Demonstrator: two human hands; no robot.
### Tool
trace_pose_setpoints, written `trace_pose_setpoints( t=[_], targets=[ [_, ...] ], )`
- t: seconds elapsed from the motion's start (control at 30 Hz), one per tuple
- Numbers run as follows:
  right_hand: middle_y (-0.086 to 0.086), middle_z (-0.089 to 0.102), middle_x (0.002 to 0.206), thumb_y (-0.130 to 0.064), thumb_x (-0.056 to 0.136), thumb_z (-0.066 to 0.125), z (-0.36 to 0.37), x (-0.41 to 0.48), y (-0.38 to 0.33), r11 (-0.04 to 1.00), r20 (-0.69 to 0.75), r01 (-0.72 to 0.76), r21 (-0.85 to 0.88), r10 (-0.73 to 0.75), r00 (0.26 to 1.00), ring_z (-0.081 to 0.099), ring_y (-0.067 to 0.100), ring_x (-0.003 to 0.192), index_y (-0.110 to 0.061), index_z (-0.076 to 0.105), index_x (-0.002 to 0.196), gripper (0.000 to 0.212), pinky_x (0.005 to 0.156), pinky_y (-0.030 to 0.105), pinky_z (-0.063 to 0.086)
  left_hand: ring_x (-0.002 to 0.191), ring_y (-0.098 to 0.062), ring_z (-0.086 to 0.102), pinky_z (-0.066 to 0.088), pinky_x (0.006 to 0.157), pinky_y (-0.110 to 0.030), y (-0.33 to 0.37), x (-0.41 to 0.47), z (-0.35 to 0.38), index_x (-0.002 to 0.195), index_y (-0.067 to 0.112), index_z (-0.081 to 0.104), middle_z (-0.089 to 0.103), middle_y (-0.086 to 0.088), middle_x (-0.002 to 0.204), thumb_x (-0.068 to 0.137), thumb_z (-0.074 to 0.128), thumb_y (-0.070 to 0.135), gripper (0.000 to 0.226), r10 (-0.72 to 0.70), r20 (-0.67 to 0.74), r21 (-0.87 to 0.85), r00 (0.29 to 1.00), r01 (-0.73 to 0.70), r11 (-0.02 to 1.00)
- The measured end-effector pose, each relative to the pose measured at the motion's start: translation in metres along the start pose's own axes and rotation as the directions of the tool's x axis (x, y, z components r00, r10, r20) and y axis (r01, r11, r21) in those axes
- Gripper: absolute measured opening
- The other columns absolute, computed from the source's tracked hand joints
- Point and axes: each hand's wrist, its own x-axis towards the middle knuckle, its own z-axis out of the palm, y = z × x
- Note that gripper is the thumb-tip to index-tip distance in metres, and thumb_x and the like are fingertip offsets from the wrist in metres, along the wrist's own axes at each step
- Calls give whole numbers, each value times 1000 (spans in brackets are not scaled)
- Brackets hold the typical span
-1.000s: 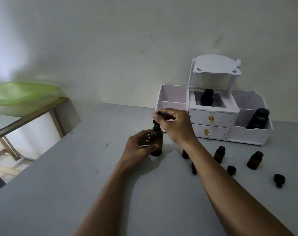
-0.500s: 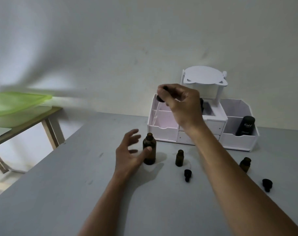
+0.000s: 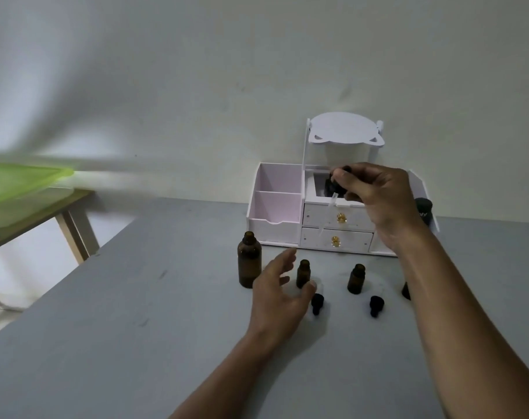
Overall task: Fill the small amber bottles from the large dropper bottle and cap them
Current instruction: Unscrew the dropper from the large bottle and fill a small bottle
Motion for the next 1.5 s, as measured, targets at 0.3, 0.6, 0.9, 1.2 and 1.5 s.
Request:
trace_pose_setpoints(
  t=[0.3, 0.6, 0.9, 1.2, 1.5],
  targets=[
    [-3, 78, 85, -19, 83, 78, 3, 3, 31, 989, 54, -144, -37, 146, 988, 75, 15, 85, -22, 79, 88, 6, 80, 34, 60, 116, -9, 63, 46, 99, -19, -12, 25, 9, 142, 18, 56, 67, 1, 134, 83, 81, 14, 64, -155, 57, 25, 986, 154, 988],
    [-3, 78, 82, -17, 85, 77, 7, 0, 41, 981, 90, -176, -85, 184, 979, 76, 15, 84, -23, 78, 86, 6, 80, 31, 60, 106, -4, 66, 48, 97, -17, -9, 24, 8, 132, 16, 66, 72, 1, 125, 87, 77, 10, 47, -111, 37, 44, 993, 109, 993],
    [-5, 76, 81, -17, 85, 77, 12, 0, 46, 981, 71, -135, -141, 146, 987, 73, 5, 75, -23, 78, 89, 7, 74, 22, 59, 101, -3, 66, 47, 83, -2, -12, 25, 10, 130, 15, 67, 73, 2, 121, 90, 74, 9, 41, -85, 19, 65, 996, 84, 994],
    [-6, 70, 74, -16, 84, 77, 16, 1, 50, 964, 51, -33, -266, 48, 998, 62, -8, 63, -8, 80, 92, 11, 61, 2, 46, 101, -2, 65, 47, 95, -13, -12, 26, 11, 131, 16, 67, 73, 2, 123, 90, 73, 10, 42, -92, 22, 63, 996, 90, 994],
    [-7, 74, 76, -18, 84, 78, 16, -2, 42, 972, 82, -49, -230, 69, 994, 65, -8, 60, -13, 79, 92, 9, 59, 6, 48, 98, 0, 66, 48, 90, -5, -14, 27, 10, 130, 16, 68, 74, 3, 121, 90, 74, 8, 41, -86, 17, 60, 996, 85, 995]
  ],
)
